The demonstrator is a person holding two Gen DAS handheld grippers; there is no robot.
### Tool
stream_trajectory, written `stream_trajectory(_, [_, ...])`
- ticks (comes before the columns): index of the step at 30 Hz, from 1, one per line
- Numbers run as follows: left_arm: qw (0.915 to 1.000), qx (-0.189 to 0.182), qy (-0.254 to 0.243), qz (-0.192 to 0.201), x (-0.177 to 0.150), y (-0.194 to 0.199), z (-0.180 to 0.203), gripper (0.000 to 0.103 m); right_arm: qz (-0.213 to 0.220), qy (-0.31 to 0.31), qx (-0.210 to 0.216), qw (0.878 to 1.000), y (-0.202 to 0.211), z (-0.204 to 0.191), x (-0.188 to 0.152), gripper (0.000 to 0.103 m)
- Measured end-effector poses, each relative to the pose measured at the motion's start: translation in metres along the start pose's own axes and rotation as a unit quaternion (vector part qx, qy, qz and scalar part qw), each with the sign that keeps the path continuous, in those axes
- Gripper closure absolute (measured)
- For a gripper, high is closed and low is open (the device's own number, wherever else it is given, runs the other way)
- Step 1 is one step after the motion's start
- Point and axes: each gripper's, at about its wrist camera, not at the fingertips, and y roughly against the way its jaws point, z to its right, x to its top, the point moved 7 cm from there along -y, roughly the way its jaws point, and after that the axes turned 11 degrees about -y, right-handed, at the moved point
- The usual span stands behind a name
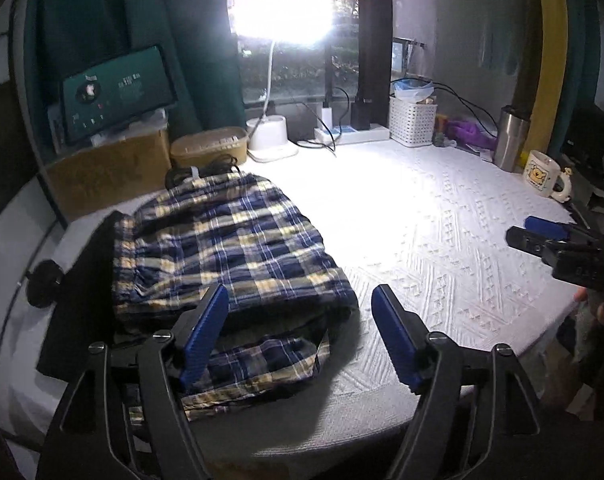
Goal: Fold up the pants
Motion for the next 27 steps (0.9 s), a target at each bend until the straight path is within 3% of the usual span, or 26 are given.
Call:
stream_trajectory(9, [0.9993, 0.016, -0.017, 0.030, 0.015, 0.021, 0.010, 0.025, 0.029, 0.001, -0.010, 1.000, 0.026, 0.008, 0.005, 0.030])
stream_trajectory(27, [0.9958, 0.007, -0.039, 0.082, 0.029, 0.064, 0.026, 0.020, 0.085, 0.025, -0.023, 0.996, 0.083, -0.001, 0.027, 0.029])
